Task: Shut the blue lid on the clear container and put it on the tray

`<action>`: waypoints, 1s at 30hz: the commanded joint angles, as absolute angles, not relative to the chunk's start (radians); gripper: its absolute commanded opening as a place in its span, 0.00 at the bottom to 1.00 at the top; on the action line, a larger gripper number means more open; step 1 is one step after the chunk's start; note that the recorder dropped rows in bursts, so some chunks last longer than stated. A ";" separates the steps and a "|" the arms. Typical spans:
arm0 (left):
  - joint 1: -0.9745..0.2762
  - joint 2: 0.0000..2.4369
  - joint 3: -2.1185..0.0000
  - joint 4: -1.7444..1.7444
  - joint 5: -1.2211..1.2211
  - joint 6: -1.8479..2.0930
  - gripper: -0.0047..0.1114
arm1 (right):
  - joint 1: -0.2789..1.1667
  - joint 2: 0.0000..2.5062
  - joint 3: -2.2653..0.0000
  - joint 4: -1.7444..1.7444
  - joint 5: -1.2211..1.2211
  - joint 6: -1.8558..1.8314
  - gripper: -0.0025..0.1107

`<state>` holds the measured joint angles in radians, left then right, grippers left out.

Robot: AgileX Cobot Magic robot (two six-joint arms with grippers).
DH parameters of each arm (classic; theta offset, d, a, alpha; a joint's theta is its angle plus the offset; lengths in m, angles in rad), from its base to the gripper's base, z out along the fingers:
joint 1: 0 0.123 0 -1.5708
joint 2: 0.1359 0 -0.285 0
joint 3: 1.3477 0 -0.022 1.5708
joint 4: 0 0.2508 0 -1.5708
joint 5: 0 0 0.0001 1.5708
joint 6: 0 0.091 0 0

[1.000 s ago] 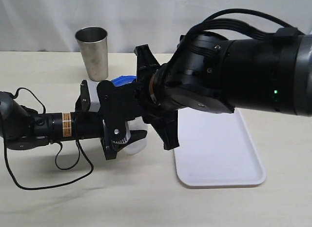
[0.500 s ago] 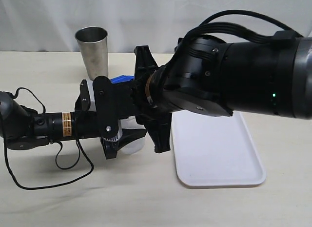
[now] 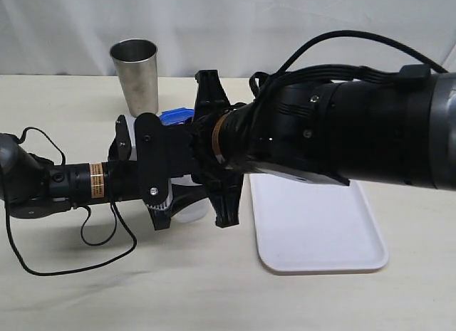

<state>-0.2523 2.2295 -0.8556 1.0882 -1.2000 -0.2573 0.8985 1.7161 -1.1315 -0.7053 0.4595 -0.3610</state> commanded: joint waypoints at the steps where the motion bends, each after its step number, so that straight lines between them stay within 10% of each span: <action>1: -0.267 2.225 -0.851 1.170 -1.221 -0.243 0.04 | 0.893 1.768 -1.090 -0.675 0.423 -0.312 0.23; 30: -0.267 2.225 -0.851 1.123 -1.221 -0.137 0.04 | 0.895 1.769 -1.064 -0.753 0.409 -0.163 0.35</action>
